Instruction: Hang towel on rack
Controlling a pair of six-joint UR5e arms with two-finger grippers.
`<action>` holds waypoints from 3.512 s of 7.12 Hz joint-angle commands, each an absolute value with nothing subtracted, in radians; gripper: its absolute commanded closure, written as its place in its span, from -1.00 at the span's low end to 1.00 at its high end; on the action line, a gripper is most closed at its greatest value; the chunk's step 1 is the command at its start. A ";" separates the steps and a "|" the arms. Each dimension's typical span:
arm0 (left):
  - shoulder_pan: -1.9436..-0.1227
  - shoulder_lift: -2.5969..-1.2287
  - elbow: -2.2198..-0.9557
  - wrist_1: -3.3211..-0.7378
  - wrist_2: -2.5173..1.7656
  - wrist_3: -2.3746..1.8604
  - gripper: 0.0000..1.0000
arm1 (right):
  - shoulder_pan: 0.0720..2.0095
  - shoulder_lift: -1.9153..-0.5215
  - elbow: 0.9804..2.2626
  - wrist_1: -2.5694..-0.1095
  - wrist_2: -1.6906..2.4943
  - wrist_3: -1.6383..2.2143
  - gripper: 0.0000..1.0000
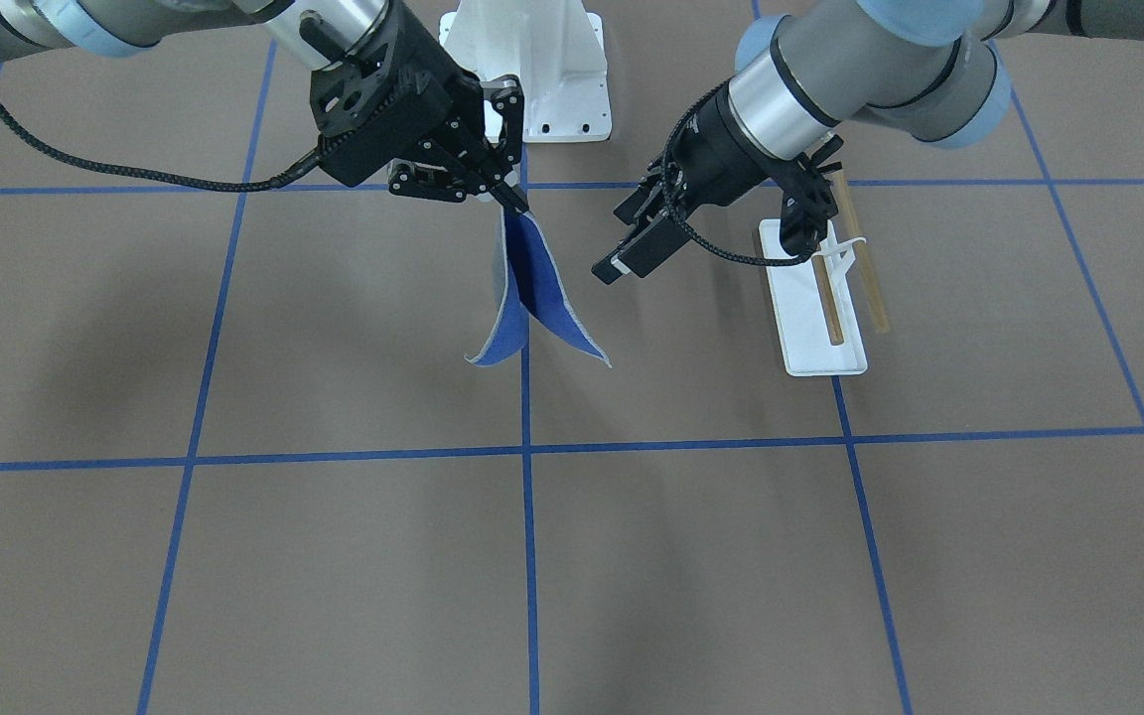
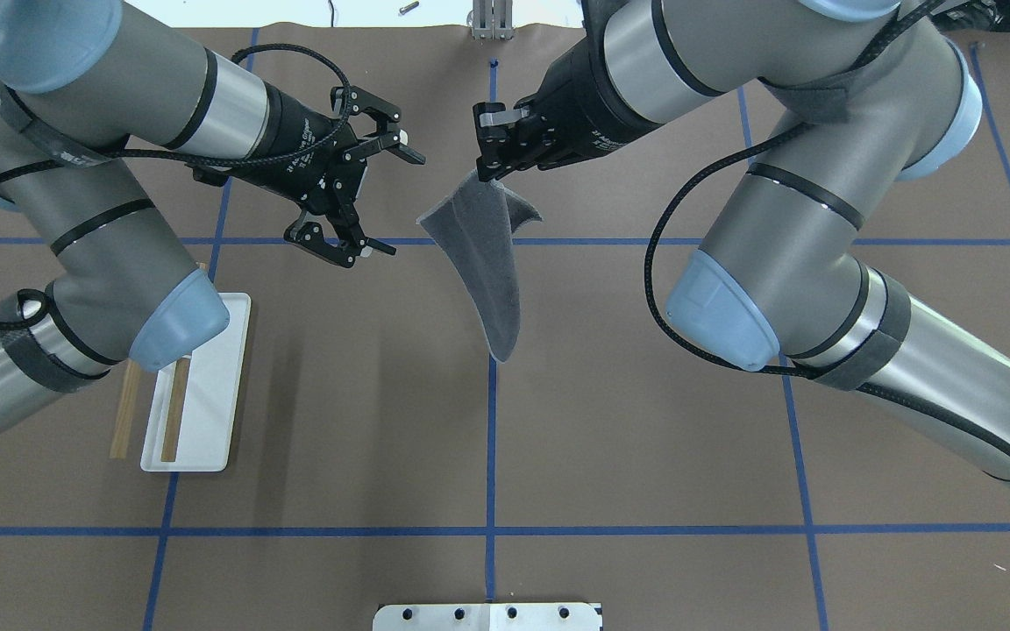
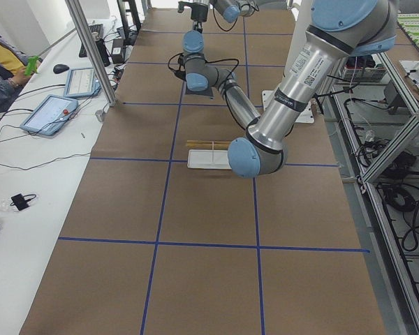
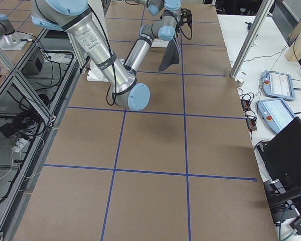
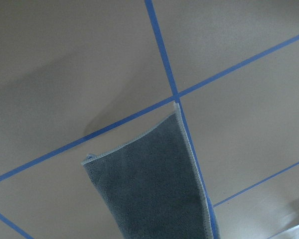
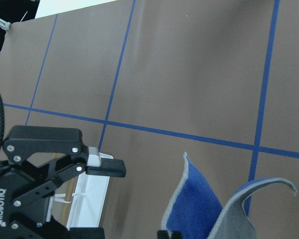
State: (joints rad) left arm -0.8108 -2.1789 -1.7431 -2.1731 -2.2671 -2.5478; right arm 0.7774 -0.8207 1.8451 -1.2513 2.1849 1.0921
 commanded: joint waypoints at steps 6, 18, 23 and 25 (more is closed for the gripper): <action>-0.798 -2.200 -1.706 -2.200 -2.230 -2.557 -0.96 | 0.723 -0.801 1.855 -1.243 2.175 0.846 1.00; -0.773 -2.194 -1.706 -2.203 -2.230 -2.557 1.00 | 0.722 -0.807 1.856 -1.216 2.109 0.927 -1.00; -0.782 -1.961 -1.915 -2.200 -2.246 -2.208 1.00 | 0.810 -1.049 2.029 -1.229 2.126 0.942 -1.00; -0.817 -1.880 -1.953 -2.215 -2.289 -2.142 1.00 | 0.840 -1.094 2.033 -1.227 2.129 0.940 -1.00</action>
